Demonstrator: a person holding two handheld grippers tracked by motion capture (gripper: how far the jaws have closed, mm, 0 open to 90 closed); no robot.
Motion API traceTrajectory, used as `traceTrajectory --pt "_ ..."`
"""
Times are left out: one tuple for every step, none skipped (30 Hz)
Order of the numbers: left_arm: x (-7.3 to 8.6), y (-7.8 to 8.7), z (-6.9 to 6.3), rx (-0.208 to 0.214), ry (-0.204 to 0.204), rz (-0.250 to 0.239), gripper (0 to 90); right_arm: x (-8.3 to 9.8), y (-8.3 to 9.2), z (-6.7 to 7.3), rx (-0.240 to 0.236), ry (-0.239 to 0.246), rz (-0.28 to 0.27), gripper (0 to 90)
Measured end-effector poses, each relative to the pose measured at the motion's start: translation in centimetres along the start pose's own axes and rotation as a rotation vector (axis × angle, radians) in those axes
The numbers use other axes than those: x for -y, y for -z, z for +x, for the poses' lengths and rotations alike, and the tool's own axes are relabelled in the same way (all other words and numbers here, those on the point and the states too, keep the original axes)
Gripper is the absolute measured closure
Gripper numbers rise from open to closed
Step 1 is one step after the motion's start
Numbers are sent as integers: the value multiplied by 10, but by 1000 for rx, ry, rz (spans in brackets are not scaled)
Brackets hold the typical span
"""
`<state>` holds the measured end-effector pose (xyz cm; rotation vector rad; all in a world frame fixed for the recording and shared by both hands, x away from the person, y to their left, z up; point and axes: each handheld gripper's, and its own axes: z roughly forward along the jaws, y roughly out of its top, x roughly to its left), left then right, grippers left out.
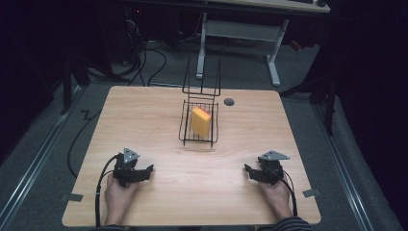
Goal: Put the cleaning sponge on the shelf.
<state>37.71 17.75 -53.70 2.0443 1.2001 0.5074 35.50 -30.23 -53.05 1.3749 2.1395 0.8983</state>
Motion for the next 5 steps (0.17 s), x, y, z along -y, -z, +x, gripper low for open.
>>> traceTrajectory --pt "0 0 0 0 0 0 206 0 0 0 0 0 0 333" --pt "0 0 0 0 0 0 206 0 0 0 0 0 0 334" --pt "0 0 0 0 0 0 206 0 0 0 0 0 0 333" --pt "0 0 0 0 0 0 205 0 0 0 -1 0 0 333" --pt "0 0 0 1 0 0 206 0 0 0 -1 1 0 332"
